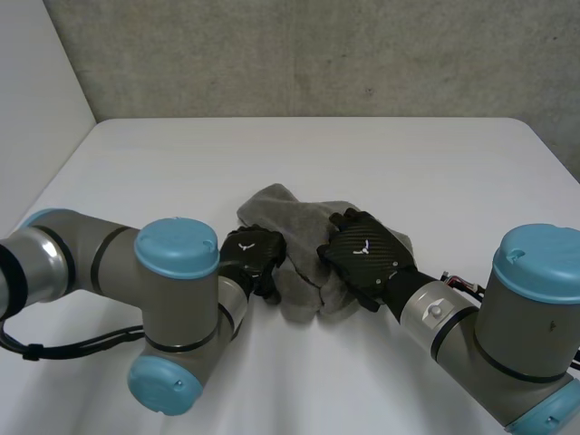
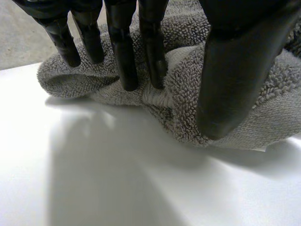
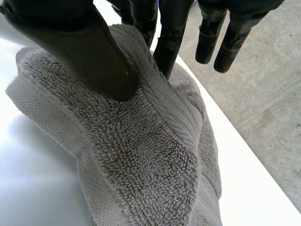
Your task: Fold the towel.
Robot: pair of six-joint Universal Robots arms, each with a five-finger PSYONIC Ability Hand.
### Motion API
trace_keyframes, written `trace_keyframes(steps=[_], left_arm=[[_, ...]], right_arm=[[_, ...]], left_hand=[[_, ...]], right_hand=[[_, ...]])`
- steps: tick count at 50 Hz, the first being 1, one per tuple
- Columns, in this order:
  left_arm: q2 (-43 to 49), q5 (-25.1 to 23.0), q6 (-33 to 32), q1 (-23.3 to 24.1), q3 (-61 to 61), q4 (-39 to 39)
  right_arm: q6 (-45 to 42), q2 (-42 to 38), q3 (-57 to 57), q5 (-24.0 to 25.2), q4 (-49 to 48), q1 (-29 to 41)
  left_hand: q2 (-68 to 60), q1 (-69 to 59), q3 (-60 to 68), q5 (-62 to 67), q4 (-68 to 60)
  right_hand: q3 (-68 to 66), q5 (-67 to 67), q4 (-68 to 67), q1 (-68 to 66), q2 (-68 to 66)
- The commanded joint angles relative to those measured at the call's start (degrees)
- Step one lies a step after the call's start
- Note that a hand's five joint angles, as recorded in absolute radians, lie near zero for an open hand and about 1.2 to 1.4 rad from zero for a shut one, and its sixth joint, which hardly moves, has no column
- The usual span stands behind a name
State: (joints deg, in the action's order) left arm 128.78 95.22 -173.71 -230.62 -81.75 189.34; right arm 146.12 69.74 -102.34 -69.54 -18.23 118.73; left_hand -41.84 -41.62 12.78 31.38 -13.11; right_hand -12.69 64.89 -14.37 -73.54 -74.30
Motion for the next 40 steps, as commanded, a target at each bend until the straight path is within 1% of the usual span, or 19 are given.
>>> trace_keyframes(steps=[1,2,4,5,6,7,15,21,23,24,26,28,29,30,31,33,34,36,40], left_arm=[[2.0,-0.3,3.2,1.0,1.6,0.0],[2.0,-0.3,3.2,1.0,1.6,0.0],[2.0,-0.6,4.7,1.1,1.6,0.1],[2.0,-0.6,4.7,1.1,1.6,0.1],[2.0,-0.7,5.1,1.1,1.6,0.1],[2.0,-0.9,5.6,1.1,1.6,0.1],[1.2,-1.0,5.9,0.7,1.2,0.1],[-2.2,-1.1,5.9,-0.4,0.2,0.0],[-6.6,-1.1,5.9,-3.3,-1.4,0.1],[-6.6,-1.1,5.9,-3.3,-1.4,0.1],[-11.9,-1.2,5.7,-7.1,-2.7,0.1],[-14.7,-1.6,5.5,-8.6,-3.1,0.1],[-14.7,-1.6,5.5,-8.6,-3.1,0.1],[-17.2,-2.3,5.4,-10.1,-3.2,0.1],[-19.3,-3.0,5.4,-11.7,-3.3,-0.1],[-21.1,-3.9,5.4,-13.4,-3.4,-0.4],[-22.5,-4.5,5.3,-15.4,-3.9,-0.6],[-23.7,-5.0,5.0,-17.1,-4.6,-0.6],[-24.7,-6.5,4.9,-20.2,-5.8,-0.6]], right_arm=[[1.1,0.0,0.0,-1.0,0.1,-0.1],[1.1,0.0,0.0,-1.0,0.1,-0.1],[2.8,0.0,0.0,-1.0,0.1,-0.1],[2.8,0.0,0.0,-1.0,0.1,-0.1],[3.4,0.0,0.0,-1.0,0.1,-0.1],[3.4,0.0,0.0,-1.0,0.1,-0.1],[3.9,0.3,0.2,-1.0,0.2,-0.2],[5.8,4.4,1.3,-0.6,1.4,-0.3],[7.4,5.7,2.5,-0.3,2.4,-0.5],[9.8,7.0,4.2,-0.2,3.6,-1.9],[12.7,8.5,6.2,0.0,4.8,-4.4],[18.8,11.2,10.0,2.3,6.9,-9.8],[18.9,11.2,10.0,2.3,6.9,-9.8],[21.5,11.9,11.7,4.3,7.5,-12.5],[21.5,11.9,11.7,4.3,7.5,-12.6],[25.3,12.0,14.3,9.2,7.8,-18.8],[25.4,12.0,14.3,9.2,7.8,-18.8],[26.7,10.5,15.2,13.5,7.6,-24.0],[26.2,7.3,15.6,15.9,7.3,-24.8]], left_hand=[[-7.4,-7.6,-2.8,7.9,3.1],[-7.4,-7.6,-2.8,7.9,3.1],[-19.4,-19.7,-2.8,19.9,3.1],[-19.5,-19.7,-2.8,20.0,3.1],[-26.2,-26.4,-2.8,26.6,3.1],[-38.0,-38.3,-2.8,38.5,3.1],[-38.2,-38.4,-2.8,38.6,3.1],[-38.2,-38.4,-2.8,38.6,3.1],[-38.2,-38.4,-2.8,38.6,3.1],[-38.2,-38.4,-2.8,38.6,3.1],[-38.2,-38.4,-2.8,38.6,3.1],[-38.2,-38.4,-2.8,38.6,3.1],[-38.2,-38.4,-2.8,38.6,3.1],[-38.2,-38.4,-2.8,38.6,3.1],[-38.2,-38.4,-2.8,38.6,3.1],[-38.2,-38.4,-2.8,38.6,3.1],[-38.2,-38.4,-2.8,38.6,3.1],[-38.2,-38.4,-2.8,38.6,3.1],[-38.2,-38.4,-2.8,38.6,3.1]], right_hand=[[2.7,5.1,4.4,-6.5,-5.7],[2.7,5.1,4.4,-6.5,-5.7],[2.7,5.1,4.4,-6.5,-5.7],[2.7,5.1,4.4,-6.5,-5.7],[2.7,5.1,4.4,-6.5,-5.7],[2.7,5.1,4.4,-6.5,-5.7],[2.7,5.1,4.4,-6.5,-5.7],[2.7,5.1,4.4,-6.5,-5.7],[2.7,5.1,4.4,-6.5,-5.7],[2.7,5.1,4.4,-6.5,-5.7],[2.7,5.1,4.4,-6.5,-5.7],[2.7,5.1,4.4,-6.5,-5.7],[2.7,5.1,4.4,-6.5,-5.7],[2.7,5.1,4.4,-6.5,-5.7],[2.7,5.1,4.4,-6.5,-5.7],[2.7,5.1,4.4,-6.5,-5.7],[2.7,5.1,4.4,-6.5,-5.7],[2.7,5.1,4.4,-6.5,-5.7],[2.7,5.1,4.4,-6.5,-5.7]])
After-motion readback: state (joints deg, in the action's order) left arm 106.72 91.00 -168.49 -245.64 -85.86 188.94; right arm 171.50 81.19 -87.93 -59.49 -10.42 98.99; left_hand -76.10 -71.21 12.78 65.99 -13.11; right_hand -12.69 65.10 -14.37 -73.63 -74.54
